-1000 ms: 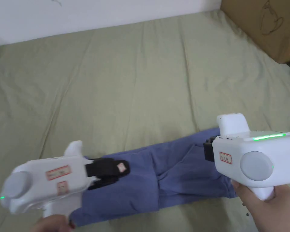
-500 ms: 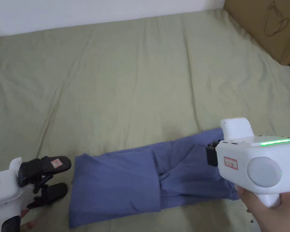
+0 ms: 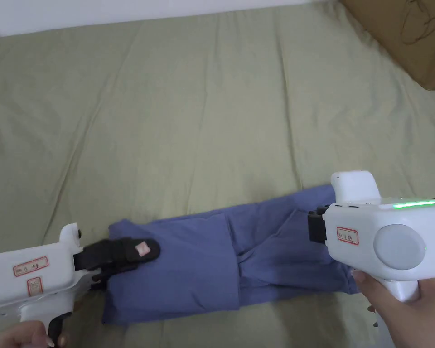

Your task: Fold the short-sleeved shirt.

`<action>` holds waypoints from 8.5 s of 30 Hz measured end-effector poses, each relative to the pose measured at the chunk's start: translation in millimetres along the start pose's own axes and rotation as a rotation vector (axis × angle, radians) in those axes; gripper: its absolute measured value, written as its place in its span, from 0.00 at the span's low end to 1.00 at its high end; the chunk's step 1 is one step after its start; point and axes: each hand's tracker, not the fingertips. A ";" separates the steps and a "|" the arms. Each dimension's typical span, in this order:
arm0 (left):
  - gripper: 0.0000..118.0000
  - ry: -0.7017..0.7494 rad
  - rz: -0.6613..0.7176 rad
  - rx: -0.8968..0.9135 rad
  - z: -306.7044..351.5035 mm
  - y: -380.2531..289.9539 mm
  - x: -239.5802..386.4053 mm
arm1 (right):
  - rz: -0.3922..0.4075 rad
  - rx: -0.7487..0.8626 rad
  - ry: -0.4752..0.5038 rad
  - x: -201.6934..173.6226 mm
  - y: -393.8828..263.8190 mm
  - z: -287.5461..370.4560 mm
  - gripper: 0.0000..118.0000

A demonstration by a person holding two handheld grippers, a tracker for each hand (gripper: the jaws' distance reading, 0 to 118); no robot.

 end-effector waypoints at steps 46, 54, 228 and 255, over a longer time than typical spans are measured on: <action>0.57 0.289 -0.299 0.023 -29.5 -3.8 181.5 | -0.111 0.101 0.102 12.1 5.1 31.4 0.01; 0.01 0.305 -0.366 -0.116 -65.2 -9.7 193.6 | -0.088 0.135 0.091 13.3 10.2 36.0 0.01; 0.96 0.757 -0.963 1.142 201.1 -94.3 478.1 | 0.098 1.013 -0.044 -84.3 44.1 298.4 0.83; 0.96 0.792 -0.914 1.102 213.8 -82.5 452.1 | 0.040 0.911 -0.067 -85.4 48.5 278.3 0.83</action>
